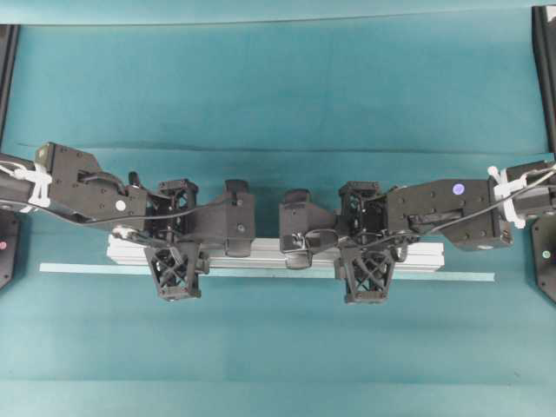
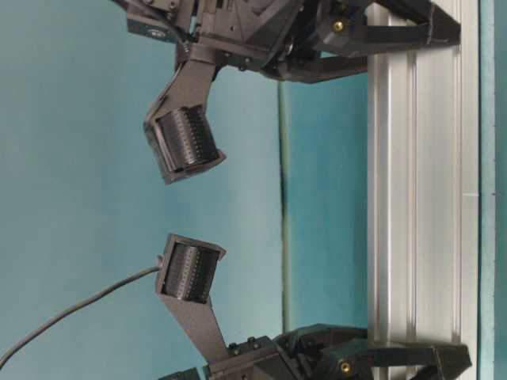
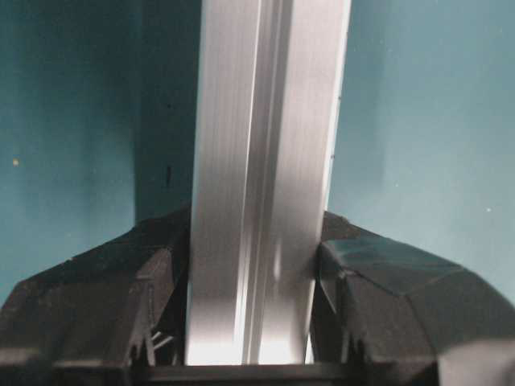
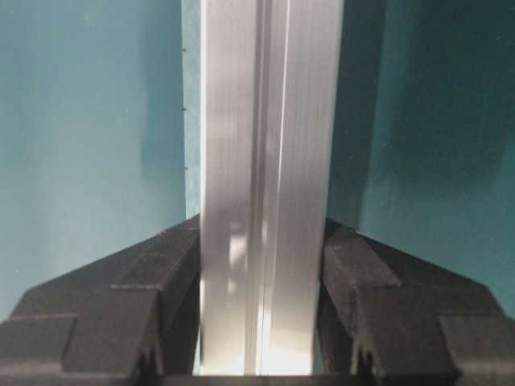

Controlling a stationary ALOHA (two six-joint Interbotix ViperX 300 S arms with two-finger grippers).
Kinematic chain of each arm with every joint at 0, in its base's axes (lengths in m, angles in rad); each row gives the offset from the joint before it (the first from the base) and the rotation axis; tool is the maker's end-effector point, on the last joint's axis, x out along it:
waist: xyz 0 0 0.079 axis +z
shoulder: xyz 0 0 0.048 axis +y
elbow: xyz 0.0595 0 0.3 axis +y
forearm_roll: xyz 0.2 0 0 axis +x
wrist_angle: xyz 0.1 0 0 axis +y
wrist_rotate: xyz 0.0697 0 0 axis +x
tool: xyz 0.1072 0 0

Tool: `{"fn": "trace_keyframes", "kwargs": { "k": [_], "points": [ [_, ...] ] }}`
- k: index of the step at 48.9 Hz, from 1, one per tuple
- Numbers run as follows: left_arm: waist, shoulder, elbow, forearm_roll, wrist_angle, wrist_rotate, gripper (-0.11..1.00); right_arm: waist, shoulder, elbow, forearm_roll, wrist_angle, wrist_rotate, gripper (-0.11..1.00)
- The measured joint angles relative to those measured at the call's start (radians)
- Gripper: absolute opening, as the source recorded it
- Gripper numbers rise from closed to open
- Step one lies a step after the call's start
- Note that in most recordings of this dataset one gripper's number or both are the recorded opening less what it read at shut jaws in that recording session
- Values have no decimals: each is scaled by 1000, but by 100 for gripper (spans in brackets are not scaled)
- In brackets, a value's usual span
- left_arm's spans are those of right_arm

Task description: Lift the metal rail with both hands.

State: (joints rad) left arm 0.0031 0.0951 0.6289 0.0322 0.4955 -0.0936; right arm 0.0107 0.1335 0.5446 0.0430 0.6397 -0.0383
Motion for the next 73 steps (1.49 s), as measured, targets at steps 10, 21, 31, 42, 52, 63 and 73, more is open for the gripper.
{"fn": "trace_keyframes", "kwargs": {
  "k": [10, 21, 31, 42, 52, 63, 73],
  "points": [
    [0, 2, 2, -2, -5, 0, 36, 2, -5, 11, 0, -12, -2, 38],
    [0, 3, 2, 0, -3, 0, 36, -2, -5, 15, 0, -32, -2, 38],
    [-8, 2, 2, 0, 0, -2, 36, -2, 0, 15, 2, -35, -2, 38],
    [-14, 3, 3, 2, 0, -2, 36, -3, 2, 15, 0, -37, -2, 38],
    [-14, 3, 5, 3, -17, 2, 36, -3, 2, 15, 2, -40, -3, 38],
    [-15, -2, 26, 3, -69, 15, 36, -3, 0, 26, 3, -61, -2, 38],
    [-14, -2, 37, 3, -83, 6, 36, -3, 0, 29, 3, -64, 3, 38]
  ]
}}
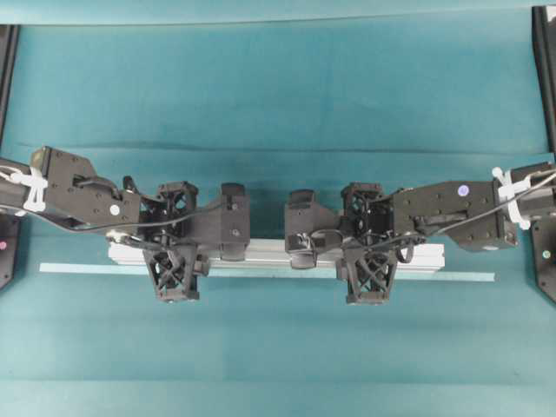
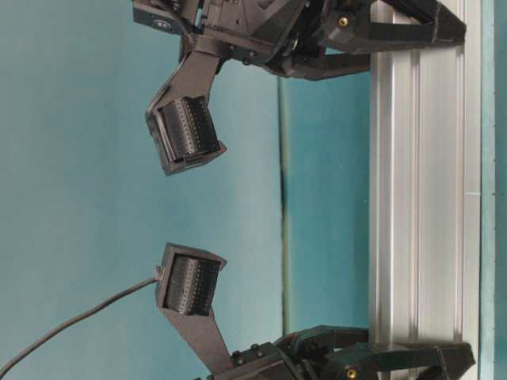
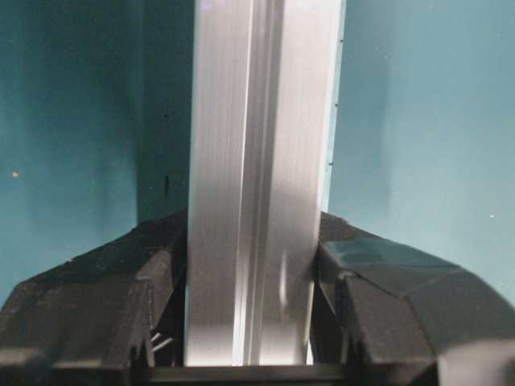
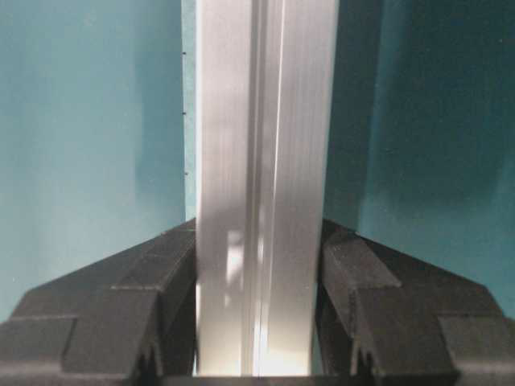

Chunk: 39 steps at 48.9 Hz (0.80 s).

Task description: Lift the metal rail with both hands.

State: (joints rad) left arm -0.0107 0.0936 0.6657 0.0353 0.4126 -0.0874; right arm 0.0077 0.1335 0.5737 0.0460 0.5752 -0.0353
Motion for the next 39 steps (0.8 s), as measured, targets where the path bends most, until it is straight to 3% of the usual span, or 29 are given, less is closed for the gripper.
{"fn": "trace_keyframes", "kwargs": {
  "k": [15, 25, 34, 36, 39],
  "points": [
    [-2, -2, 5, 0, -3, 0, 36, -3, 0, -2, 14, 2, 3, 40],
    [-2, -2, 9, 0, -8, 0, 36, -3, 6, -3, 20, -2, 3, 65],
    [-2, -3, 11, 0, -11, 0, 36, -3, 9, -3, 20, -2, 5, 75],
    [-2, -3, 11, 0, -12, -3, 42, -3, 9, -3, 20, -2, 5, 77],
    [-2, 0, 12, 0, -12, -12, 61, -3, 9, -3, 21, -2, 6, 80]
  ]
}}
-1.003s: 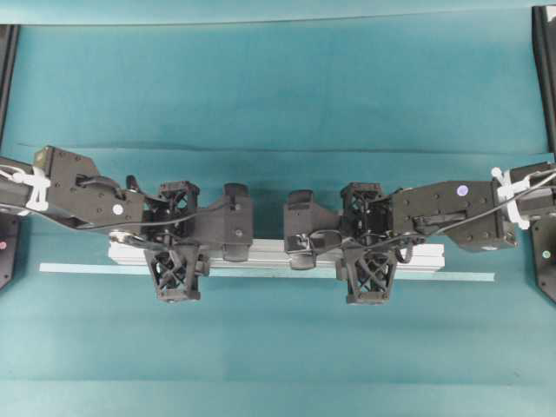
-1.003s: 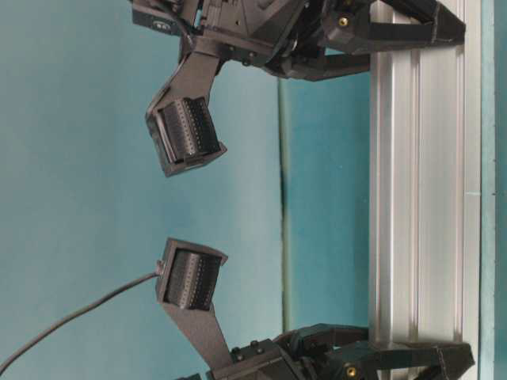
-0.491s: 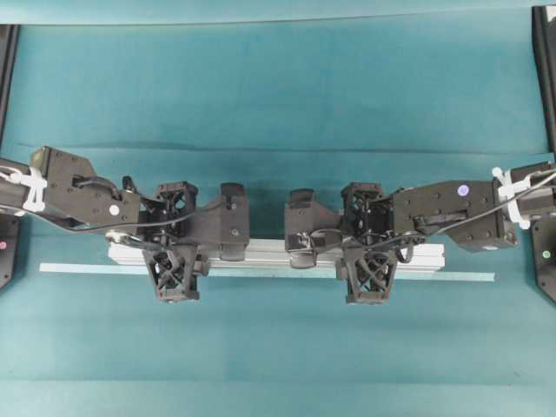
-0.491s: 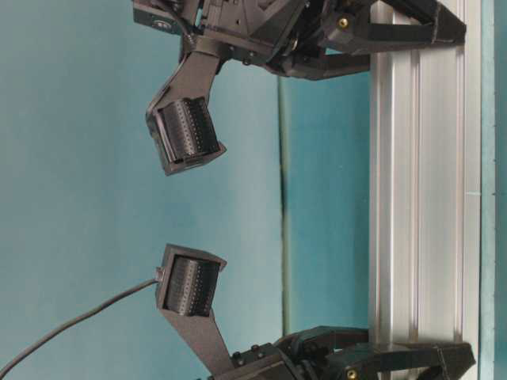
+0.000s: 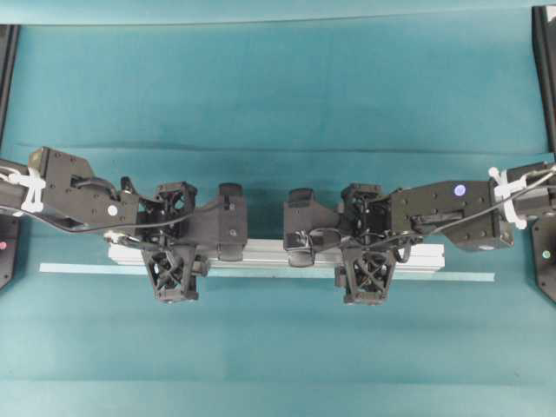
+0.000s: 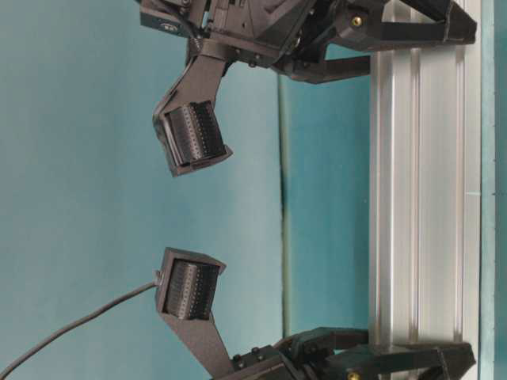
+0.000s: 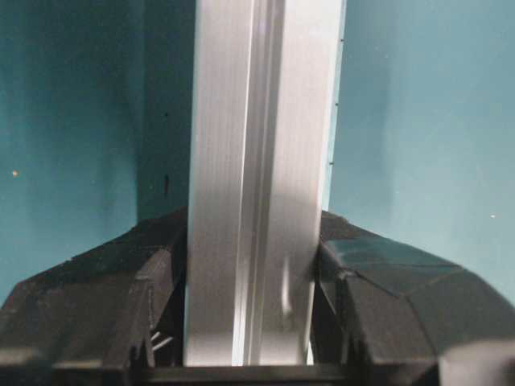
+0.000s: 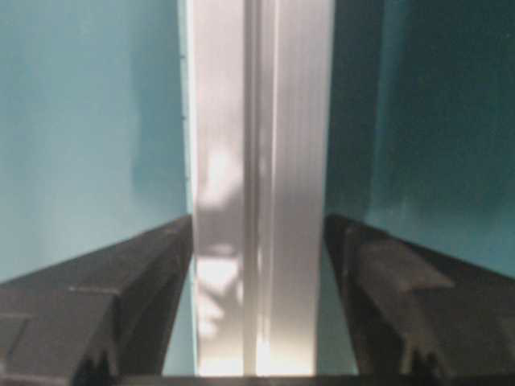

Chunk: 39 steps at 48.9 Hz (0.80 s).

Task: Lift the metal rail with both hands.
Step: 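Open both grippers and raise them off the rail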

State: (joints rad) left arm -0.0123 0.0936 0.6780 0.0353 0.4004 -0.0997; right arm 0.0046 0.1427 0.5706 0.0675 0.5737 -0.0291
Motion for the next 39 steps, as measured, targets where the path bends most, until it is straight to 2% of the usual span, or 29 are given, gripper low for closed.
{"fn": "trace_keyframes", "kwargs": {
  "k": [4, 8, 19, 39],
  "points": [
    [-5, 8, 2, -2, 0, 3, 84, 0, 0, -2, 0, 0, 6, 84],
    [-6, 2, 2, -2, 0, 15, 98, 0, 0, -2, 0, 0, 15, 88],
    [-2, -46, 14, -2, 0, 21, 97, -2, -20, -2, 0, -6, 51, 91],
    [15, -256, 49, -3, 6, 21, 97, 0, -190, -2, -3, -18, 64, 91]
  ]
}}
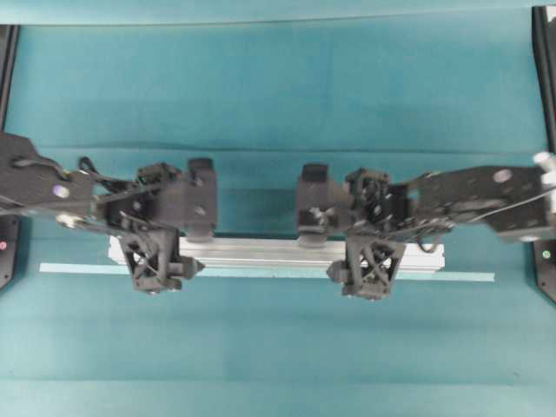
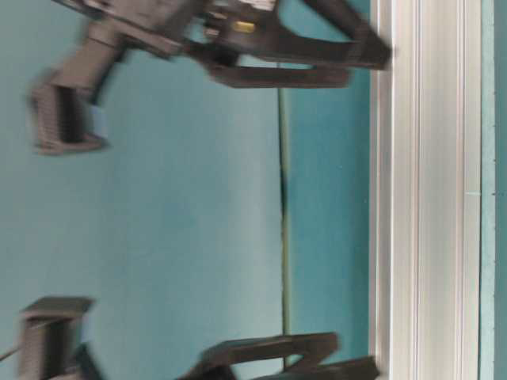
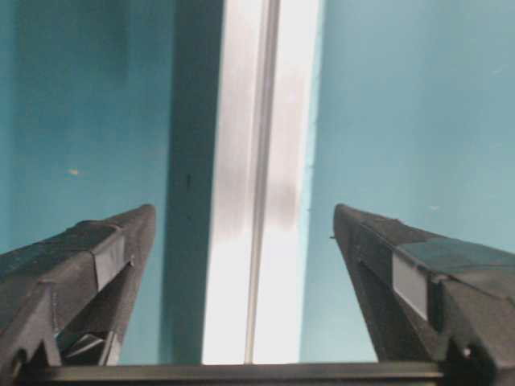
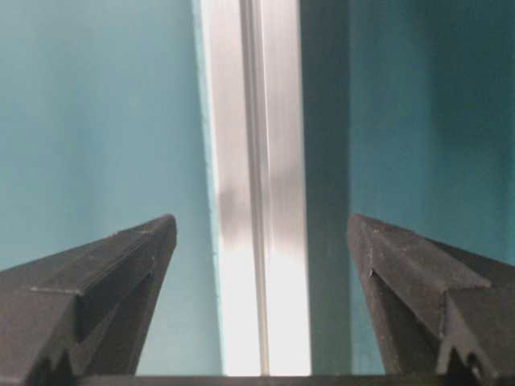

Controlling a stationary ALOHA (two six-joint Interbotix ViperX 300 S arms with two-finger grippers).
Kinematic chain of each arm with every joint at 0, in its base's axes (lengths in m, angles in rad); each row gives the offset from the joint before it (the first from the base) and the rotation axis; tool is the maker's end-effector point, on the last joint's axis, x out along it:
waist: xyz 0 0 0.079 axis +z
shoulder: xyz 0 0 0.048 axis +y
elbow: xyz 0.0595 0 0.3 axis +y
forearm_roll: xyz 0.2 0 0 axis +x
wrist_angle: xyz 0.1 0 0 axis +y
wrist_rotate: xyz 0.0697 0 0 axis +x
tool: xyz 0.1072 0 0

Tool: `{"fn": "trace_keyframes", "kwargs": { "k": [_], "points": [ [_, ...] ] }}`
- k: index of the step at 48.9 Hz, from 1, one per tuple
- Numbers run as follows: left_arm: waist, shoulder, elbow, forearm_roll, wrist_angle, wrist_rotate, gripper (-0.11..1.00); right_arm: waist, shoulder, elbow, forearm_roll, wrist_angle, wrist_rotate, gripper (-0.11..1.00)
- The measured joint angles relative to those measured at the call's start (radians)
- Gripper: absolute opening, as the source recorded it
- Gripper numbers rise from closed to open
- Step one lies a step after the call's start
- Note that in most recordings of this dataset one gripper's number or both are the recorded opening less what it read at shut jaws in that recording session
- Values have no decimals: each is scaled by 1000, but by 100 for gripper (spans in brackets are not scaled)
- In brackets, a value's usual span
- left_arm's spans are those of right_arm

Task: Lift the metal rail with both hands.
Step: 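Open both grippers and raise them off the rail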

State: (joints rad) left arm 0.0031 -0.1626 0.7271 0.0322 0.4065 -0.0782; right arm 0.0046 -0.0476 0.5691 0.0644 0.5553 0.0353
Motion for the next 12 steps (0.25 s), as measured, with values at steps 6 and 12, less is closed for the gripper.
{"fn": "trace_keyframes", "kwargs": {
  "k": [6, 12],
  "points": [
    [0, -43, 2, 0, 0, -2, 97, 0, -52, -2, -6, 0, 0, 91],
    [0, -80, 2, 0, 0, -2, 97, 0, -89, -3, -12, 0, -2, 91]
  ]
}}
